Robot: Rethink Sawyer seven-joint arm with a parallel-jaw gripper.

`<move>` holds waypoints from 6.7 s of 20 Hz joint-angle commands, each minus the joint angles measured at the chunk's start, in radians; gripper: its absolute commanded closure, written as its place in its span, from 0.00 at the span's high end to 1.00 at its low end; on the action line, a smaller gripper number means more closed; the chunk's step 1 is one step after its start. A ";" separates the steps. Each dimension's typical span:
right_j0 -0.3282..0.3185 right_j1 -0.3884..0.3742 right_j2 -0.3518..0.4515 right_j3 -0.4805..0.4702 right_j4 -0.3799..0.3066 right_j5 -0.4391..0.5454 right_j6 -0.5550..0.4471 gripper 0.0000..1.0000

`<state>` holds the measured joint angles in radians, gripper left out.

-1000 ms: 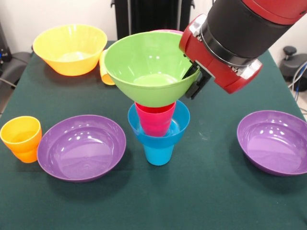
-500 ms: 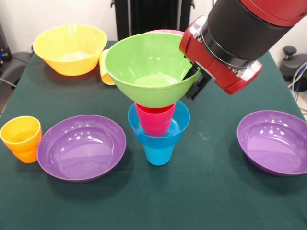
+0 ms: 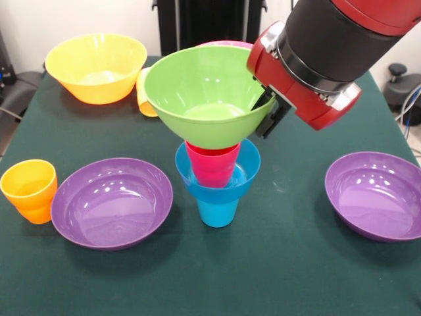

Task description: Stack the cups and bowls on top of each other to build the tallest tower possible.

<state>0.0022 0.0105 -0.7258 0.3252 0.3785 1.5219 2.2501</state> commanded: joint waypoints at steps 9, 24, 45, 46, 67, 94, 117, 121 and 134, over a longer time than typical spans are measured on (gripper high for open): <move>-0.014 -0.008 0.133 0.061 -0.084 -0.119 -0.333 0.00; -0.002 -0.038 0.155 0.132 -0.102 -0.158 -0.328 0.00; -0.013 -0.027 0.153 0.096 -0.099 -0.086 -0.333 0.00; -0.013 -0.026 0.152 0.092 -0.098 -0.084 -0.334 0.00; 0.006 -0.067 0.174 0.181 -0.103 -0.044 -0.345 0.00; 0.035 -0.114 0.225 0.312 -0.120 -0.129 -0.326 0.00; -0.002 -0.062 0.211 0.175 -0.125 -0.068 -0.338 0.00; -0.005 -0.063 0.213 0.173 -0.137 -0.086 -0.339 0.00; 0.002 -0.096 0.248 0.227 -0.187 -0.122 -0.325 0.00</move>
<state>0.0100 -0.0712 -0.6028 0.5037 0.2732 1.3988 2.2499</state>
